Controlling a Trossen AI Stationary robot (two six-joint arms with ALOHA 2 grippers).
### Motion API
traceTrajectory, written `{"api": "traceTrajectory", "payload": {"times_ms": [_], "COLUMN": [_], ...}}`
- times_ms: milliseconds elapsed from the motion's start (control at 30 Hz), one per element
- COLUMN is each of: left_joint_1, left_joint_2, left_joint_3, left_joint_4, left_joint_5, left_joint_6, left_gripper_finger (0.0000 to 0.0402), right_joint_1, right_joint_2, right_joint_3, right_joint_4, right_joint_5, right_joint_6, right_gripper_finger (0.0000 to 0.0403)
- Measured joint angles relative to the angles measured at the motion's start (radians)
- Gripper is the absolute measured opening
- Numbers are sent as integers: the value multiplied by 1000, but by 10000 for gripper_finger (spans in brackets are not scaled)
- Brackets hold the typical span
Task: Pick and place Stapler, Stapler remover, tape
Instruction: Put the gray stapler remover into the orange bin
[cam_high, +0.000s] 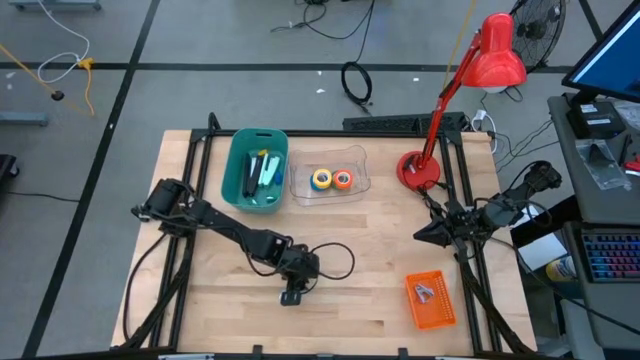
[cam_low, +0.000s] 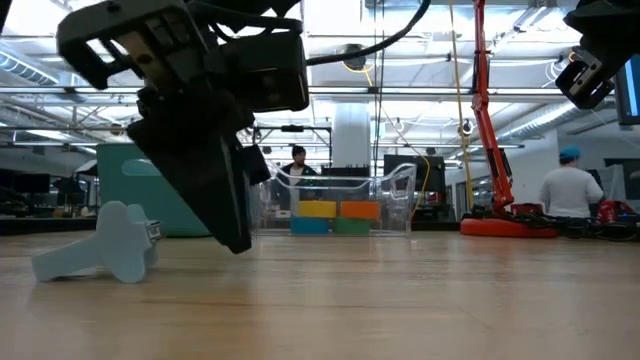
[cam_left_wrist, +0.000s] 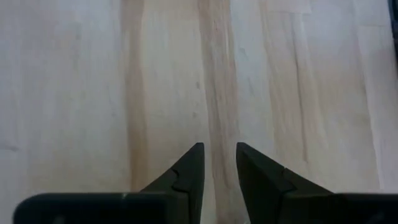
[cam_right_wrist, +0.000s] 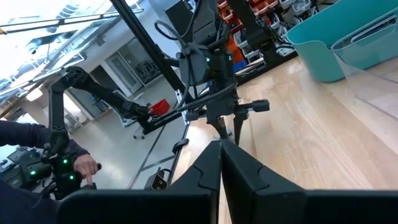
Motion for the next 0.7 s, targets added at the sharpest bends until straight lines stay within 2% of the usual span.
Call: {"api": "traceTrajectory", "payload": {"times_ms": [133,333,533,700], "left_joint_1": [26,48,-1,-50], "left_joint_2": [-37,-121,-177,-177], "left_joint_3": [0,0,0,0], "left_joint_4": [-5,-154,-307,-287], "left_joint_5": [-3,-3,-14,-36], "left_joint_6": [-47,-147,-292,-385], "left_gripper_finger": [93,93,93,93], "right_joint_1": [0,0,0,0], "right_joint_2": [0,0,0,0], "right_joint_3": [0,0,0,0], "right_joint_4": [0,0,-1,-2], "right_joint_5": [0,-1,-2,-2], "right_joint_6": [4,26,24,21], "right_gripper_finger": [4,4,4,4]}}
